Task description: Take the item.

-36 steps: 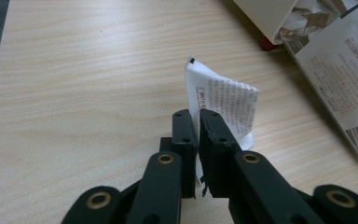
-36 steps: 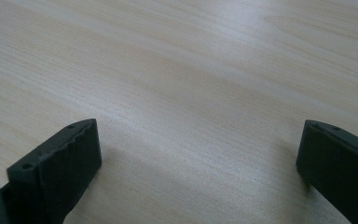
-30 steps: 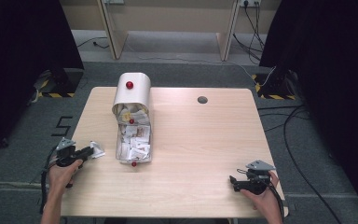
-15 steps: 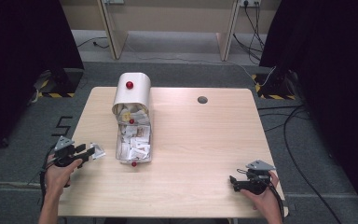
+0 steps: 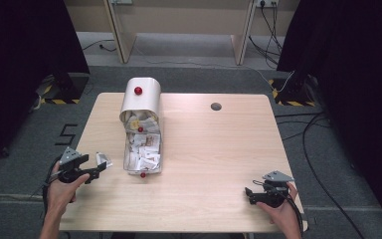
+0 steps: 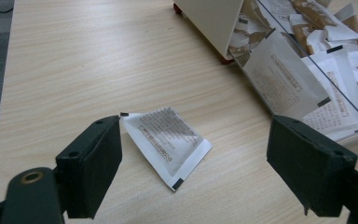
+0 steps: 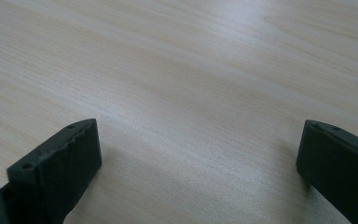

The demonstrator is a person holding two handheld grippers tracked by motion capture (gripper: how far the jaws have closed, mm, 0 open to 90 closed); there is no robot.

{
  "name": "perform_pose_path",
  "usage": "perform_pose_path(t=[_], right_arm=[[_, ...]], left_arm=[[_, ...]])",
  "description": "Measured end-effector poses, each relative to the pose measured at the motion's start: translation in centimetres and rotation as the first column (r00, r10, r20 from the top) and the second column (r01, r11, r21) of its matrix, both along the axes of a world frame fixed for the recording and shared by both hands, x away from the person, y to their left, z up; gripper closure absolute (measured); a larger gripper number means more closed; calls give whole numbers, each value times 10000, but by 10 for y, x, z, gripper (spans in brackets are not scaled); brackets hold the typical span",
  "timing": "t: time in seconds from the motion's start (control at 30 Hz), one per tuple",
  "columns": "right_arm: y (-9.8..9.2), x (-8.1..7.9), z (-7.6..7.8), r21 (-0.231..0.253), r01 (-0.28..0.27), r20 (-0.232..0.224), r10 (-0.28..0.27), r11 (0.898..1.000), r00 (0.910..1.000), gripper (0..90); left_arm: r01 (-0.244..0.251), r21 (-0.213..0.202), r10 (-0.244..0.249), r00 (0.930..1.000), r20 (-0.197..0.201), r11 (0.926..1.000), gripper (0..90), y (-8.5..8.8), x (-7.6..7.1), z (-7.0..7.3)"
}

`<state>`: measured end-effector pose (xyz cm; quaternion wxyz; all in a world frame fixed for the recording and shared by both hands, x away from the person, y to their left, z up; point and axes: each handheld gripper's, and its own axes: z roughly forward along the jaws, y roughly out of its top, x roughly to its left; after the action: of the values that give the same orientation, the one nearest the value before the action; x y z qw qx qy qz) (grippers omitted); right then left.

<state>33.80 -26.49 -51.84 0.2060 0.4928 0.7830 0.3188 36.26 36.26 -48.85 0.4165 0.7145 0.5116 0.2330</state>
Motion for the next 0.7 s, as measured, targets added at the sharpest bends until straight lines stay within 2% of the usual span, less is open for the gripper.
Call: perform_pose_path(t=[0.17, 0.27, 0.33, 0.7], right_arm=[[0, 0, 0, 0, 3, -1, -3, 10000, 10000, 7], [0, 0, 0, -3, -1, -1, 1, 10000, 10000, 7], [0, 0, 0, 0, 3, -3, -3, 10000, 10000, 7], [0, 0, 0, 0, 2, -2, -2, 10000, 10000, 7]], left_arm=[[72, 83, -72, 10000, -9, 9999, 171, -3, -4, 0], [283, 85, -282, 9996, -47, 9996, 170, -7, -7, -1], [413, 282, -413, 9991, -17, 9987, 170, -11, -12, -2], [477, 393, -486, 9986, 223, 9981, 164, -14, -23, -2]])
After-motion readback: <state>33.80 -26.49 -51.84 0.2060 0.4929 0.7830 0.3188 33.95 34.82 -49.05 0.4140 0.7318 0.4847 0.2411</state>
